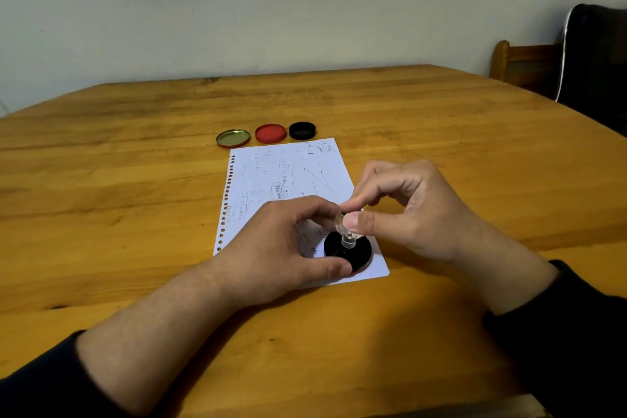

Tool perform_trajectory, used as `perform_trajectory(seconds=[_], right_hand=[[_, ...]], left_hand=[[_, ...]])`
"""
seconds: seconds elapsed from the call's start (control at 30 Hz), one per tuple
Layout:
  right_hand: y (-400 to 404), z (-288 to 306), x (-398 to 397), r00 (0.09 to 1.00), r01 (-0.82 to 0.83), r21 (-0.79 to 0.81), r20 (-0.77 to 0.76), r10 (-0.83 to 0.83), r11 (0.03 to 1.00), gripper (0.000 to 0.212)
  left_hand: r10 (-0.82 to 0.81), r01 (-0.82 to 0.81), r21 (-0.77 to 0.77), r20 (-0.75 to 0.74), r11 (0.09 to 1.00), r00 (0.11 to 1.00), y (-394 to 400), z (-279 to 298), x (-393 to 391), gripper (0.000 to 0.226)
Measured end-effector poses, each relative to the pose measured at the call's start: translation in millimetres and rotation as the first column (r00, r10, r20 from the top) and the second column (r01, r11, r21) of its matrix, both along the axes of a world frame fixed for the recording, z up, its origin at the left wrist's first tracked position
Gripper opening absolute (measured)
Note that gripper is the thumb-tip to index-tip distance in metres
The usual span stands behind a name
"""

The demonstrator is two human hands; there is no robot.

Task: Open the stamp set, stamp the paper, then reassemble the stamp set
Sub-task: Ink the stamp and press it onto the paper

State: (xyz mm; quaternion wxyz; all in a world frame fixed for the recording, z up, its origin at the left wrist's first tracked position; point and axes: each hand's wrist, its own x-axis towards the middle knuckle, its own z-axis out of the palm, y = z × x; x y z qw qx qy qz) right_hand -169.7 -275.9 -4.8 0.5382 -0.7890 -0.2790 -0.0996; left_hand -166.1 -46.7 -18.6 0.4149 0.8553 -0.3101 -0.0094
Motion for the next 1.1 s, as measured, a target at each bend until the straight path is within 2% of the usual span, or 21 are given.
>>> perform_trajectory(seconds=[0.2,0.33,0.53,1.1], right_hand=[[3.1,-1.9,-0.5,1.000,0.005,0.004,-0.001,-0.005,1.000,0.018],[2.8,-0.2,1.2,0.999,0.032,-0.004,-0.005,-0.032,0.999,0.015],[0.1,3.9,0.3,0.999,0.015,-0.007,-0.041,-0.015,1.000,0.011],[2.2,5.9,-1.5,0.997,0.054,0.013,-0.051,-0.053,0.998,0.014]], left_hand=[[-0.005,0.005,-0.001,-0.003,1.000,1.000,-0.1,1.5,0.0,0.048],[0.005,-0.005,0.026,-0.001,1.000,1.000,0.0,1.7,0.9,0.043],[-0.001,0.001,0.037,-0.002,0.999,1.000,0.0,1.4,0.2,0.048],[-0.006,0.006,0.017,-0.001,1.000,1.000,0.6,0.6,1.1,0.044]])
